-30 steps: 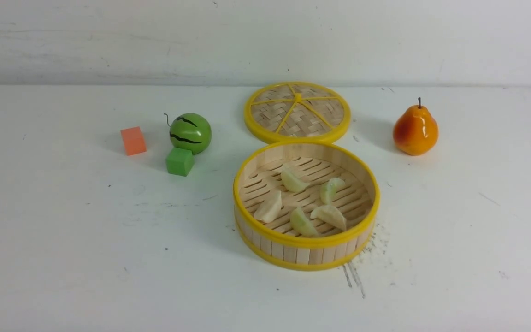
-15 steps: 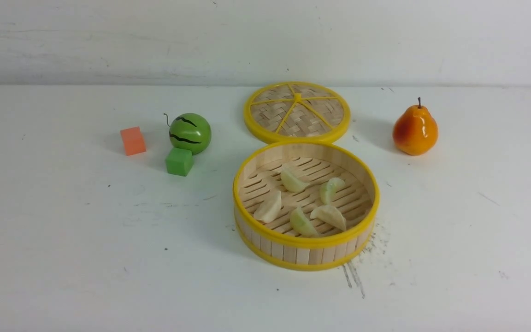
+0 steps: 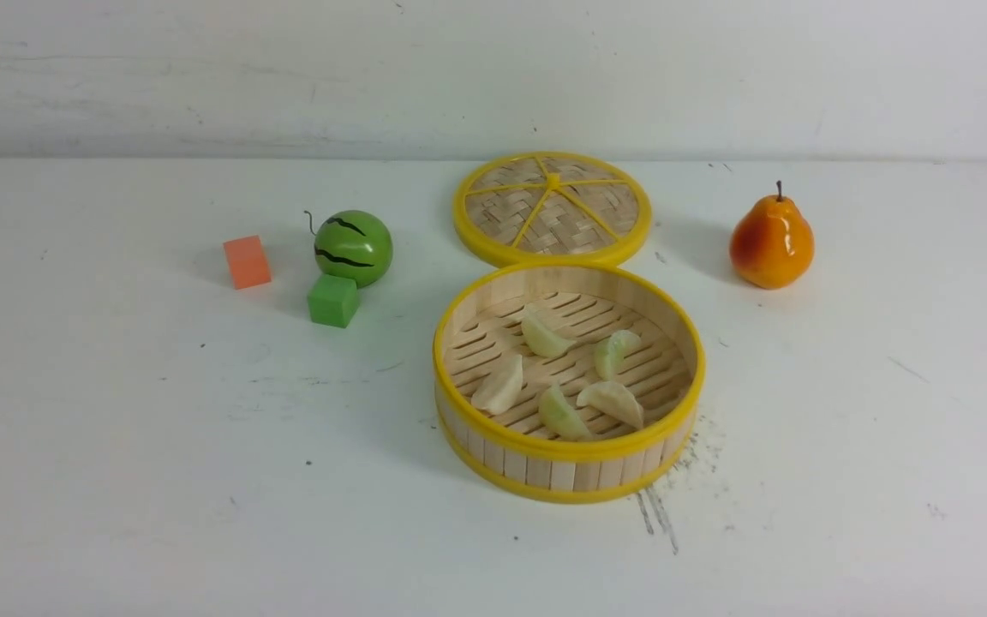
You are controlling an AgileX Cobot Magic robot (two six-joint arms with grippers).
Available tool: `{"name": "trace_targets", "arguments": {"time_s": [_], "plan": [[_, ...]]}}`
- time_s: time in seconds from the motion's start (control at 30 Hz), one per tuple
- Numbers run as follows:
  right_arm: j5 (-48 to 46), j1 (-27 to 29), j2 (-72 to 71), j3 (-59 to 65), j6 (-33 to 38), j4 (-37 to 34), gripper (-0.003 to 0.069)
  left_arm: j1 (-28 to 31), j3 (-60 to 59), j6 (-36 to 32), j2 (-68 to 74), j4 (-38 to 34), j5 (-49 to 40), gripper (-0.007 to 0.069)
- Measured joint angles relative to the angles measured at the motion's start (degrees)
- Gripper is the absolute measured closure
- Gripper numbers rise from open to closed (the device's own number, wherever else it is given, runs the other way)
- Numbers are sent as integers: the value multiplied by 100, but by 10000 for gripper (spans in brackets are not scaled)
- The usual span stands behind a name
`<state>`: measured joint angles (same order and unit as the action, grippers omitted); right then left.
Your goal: Put the dumplings into the steamer on the white table.
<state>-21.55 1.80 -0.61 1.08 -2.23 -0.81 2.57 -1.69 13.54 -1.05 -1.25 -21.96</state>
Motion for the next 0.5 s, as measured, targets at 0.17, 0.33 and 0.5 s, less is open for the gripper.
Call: {"name": "trace_targets", "arguments": {"time_s": [0.17,0.33,0.5], "plan": [[0,0,0,0,0,0,587,0,0,0,0,2,0,638],[0,0,0,0,0,0,578,0,-1,0,0,2,0,638],[0,0,0,0,0,0,575,0,-1,0,0,2,0,638]]}}
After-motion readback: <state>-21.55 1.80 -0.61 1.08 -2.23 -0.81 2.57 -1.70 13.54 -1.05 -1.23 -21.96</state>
